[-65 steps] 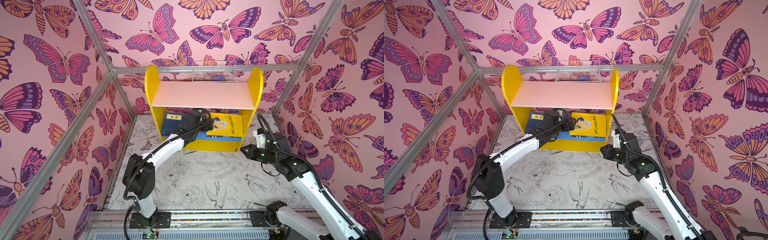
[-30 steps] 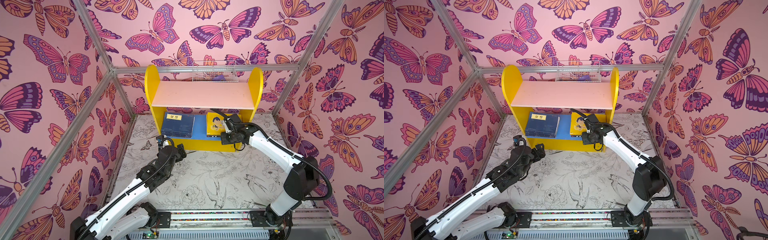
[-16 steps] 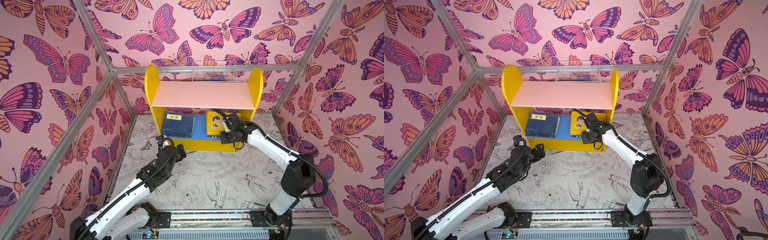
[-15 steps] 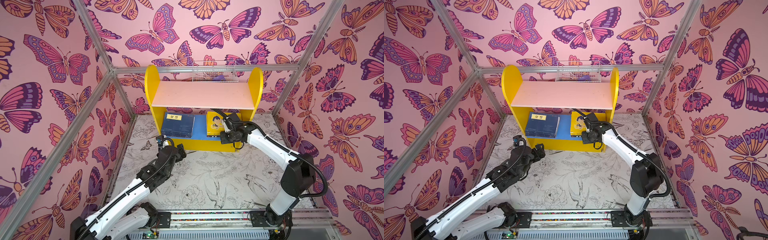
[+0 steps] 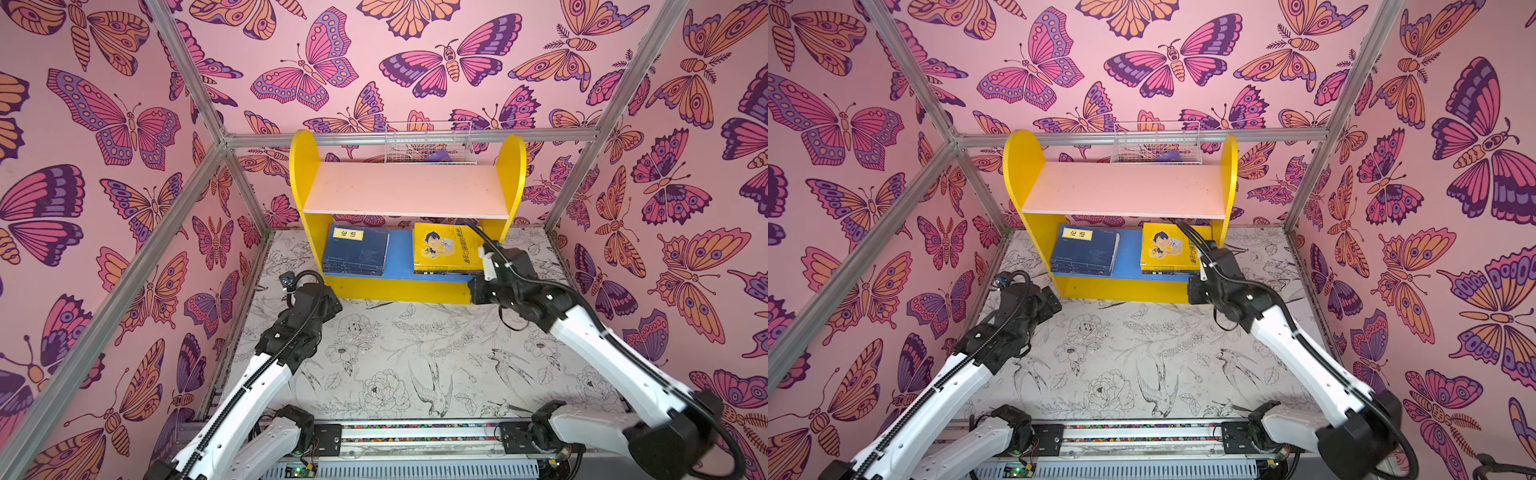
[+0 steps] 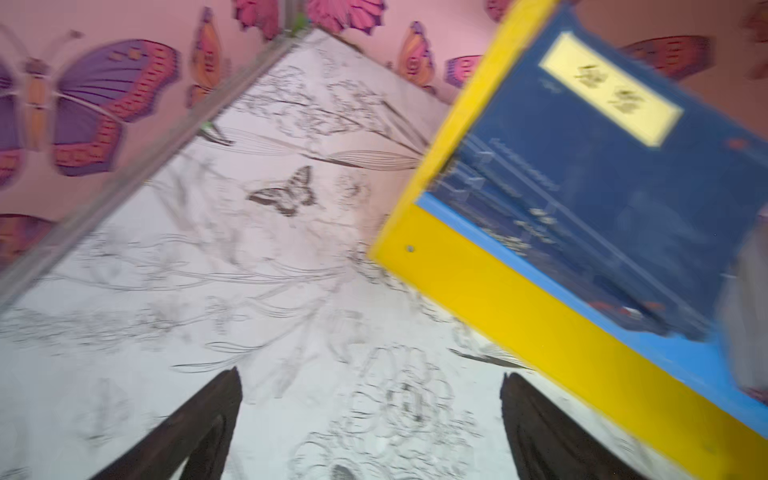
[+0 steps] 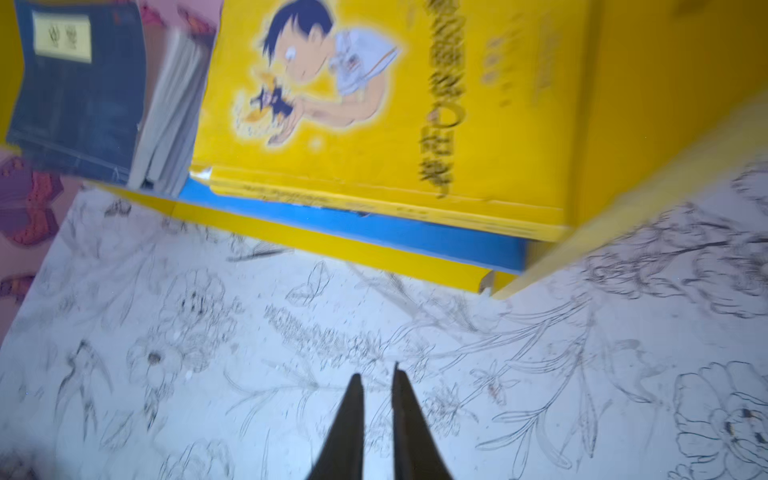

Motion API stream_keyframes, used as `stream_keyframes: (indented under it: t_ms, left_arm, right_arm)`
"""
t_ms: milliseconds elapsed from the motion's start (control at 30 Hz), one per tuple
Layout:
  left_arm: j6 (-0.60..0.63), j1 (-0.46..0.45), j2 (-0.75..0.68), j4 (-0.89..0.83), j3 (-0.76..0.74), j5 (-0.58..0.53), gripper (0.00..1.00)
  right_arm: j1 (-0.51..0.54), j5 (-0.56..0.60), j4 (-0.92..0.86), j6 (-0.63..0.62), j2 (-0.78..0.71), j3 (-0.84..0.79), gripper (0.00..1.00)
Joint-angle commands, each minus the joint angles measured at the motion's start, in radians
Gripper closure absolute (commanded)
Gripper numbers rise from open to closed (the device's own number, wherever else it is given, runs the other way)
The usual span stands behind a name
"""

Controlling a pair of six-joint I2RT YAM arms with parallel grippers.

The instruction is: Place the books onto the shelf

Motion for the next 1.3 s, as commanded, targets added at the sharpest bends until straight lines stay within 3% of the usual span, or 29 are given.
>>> stream_keyframes:
  t_ms: [0, 67, 167, 200, 267, 300, 367, 400, 467, 567, 600, 667, 700, 733, 767, 800, 833, 900, 967, 1000, 1067, 1167, 1267]
  left_arm:
    - [0.066, 0.084, 0.02, -0.117, -0.004, -0.108, 0.01]
    - [0.044, 0.129, 0.065, -0.066, -0.031, -0.148, 0.01]
    - [0.129, 0.15, 0.148, 0.219, -0.149, -0.165, 0.01]
    - [0.172, 0.151, 0.188, 0.305, -0.17, -0.166, 0.01]
    - [0.232, 0.15, 0.289, 0.392, -0.169, -0.212, 0.02]
    - [0.264, 0.159, 0.341, 0.383, -0.134, -0.247, 0.02]
    - [0.279, 0.162, 0.436, 0.427, -0.091, -0.327, 0.02]
    - [0.342, 0.171, 0.46, 0.514, -0.099, -0.3, 0.02]
    - [0.467, 0.182, 0.516, 0.832, -0.188, -0.242, 0.02]
    - [0.467, 0.189, 0.6, 1.111, -0.275, -0.242, 0.02]
    - [0.467, 0.187, 0.595, 1.111, -0.275, -0.242, 0.02]
    - [0.467, 0.207, 0.638, 1.358, -0.361, -0.242, 0.02]
    - [0.467, 0.209, 0.631, 1.35, -0.361, -0.242, 0.02]
    - [0.467, 0.223, 0.602, 1.24, -0.339, -0.242, 0.02]
    - [0.467, 0.241, 0.602, 1.294, -0.361, -0.242, 0.02]
    - [0.467, 0.258, 0.612, 1.397, -0.399, -0.242, 0.02]
    - [0.467, 0.264, 0.598, 1.361, -0.399, -0.242, 0.02]
    - [0.467, 0.284, 0.61, 1.435, -0.437, -0.242, 0.02]
    - [0.467, 0.287, 0.658, 1.575, -0.475, -0.242, 0.02]
    - [0.467, 0.287, 0.635, 1.497, -0.46, -0.242, 0.02]
    - [0.467, 0.285, 0.635, 1.517, -0.47, -0.242, 0.02]
    - [0.467, 0.274, 0.634, 1.587, -0.491, -0.242, 0.02]
    - [0.467, 0.246, 0.654, 1.661, -0.543, -0.242, 0.02]
  right_arm:
    - [-0.021, 0.271, 0.126, 0.005, -0.13, -0.193, 0.67]
    - [-0.044, 0.408, 0.226, -0.036, -0.211, -0.321, 0.59]
    - [-0.063, 0.525, 0.66, -0.248, -0.265, -0.595, 0.48]
    - [-0.077, 0.543, 0.807, -0.297, -0.252, -0.668, 0.4]
    - [-0.146, 0.547, 0.938, -0.297, -0.178, -0.727, 0.05]
    - [-0.187, 0.543, 0.924, -0.278, -0.128, -0.714, 0.01]
    - [-0.25, 0.525, 0.963, -0.284, -0.029, -0.703, 0.01]
    - [-0.279, 0.503, 1.058, -0.284, 0.025, -0.723, 0.01]
    - [-0.342, 0.445, 1.266, -0.214, 0.136, -0.762, 0.01]
    - [-0.369, 0.322, 1.36, -0.344, 0.237, -0.725, 0.01]
    - [-0.399, 0.233, 1.386, -0.342, 0.28, -0.725, 0.01]
    - [-0.43, 0.186, 1.621, -0.335, 0.455, -0.75, 0.01]
    - [-0.433, 0.178, 1.716, -0.348, 0.505, -0.756, 0.0]
    - [-0.434, 0.149, 1.605, -0.343, 0.441, -0.737, 0.0]
    - [-0.443, 0.1, 1.416, -0.338, 0.378, -0.699, 0.0]
    - [-0.464, 0.01, 1.449, -0.353, 0.412, -0.692, 0.0]
    - [-0.48, -0.037, 1.529, -0.356, 0.463, -0.686, 0.0]
    - [-0.485, -0.023, 1.296, -0.341, 0.409, -0.611, 0.0]
    - [-0.491, -0.024, 1.44, -0.335, 0.45, -0.658, 0.0]
    - [-0.492, -0.019, 1.453, -0.334, 0.448, -0.663, 0.0]
    - [-0.492, -0.021, 1.329, -0.339, 0.41, -0.635, 0.0]
    - [-0.492, -0.029, 1.413, -0.346, 0.431, -0.655, 0.0]
    - [-0.492, -0.029, 1.379, -0.345, 0.421, -0.647, 0.0]
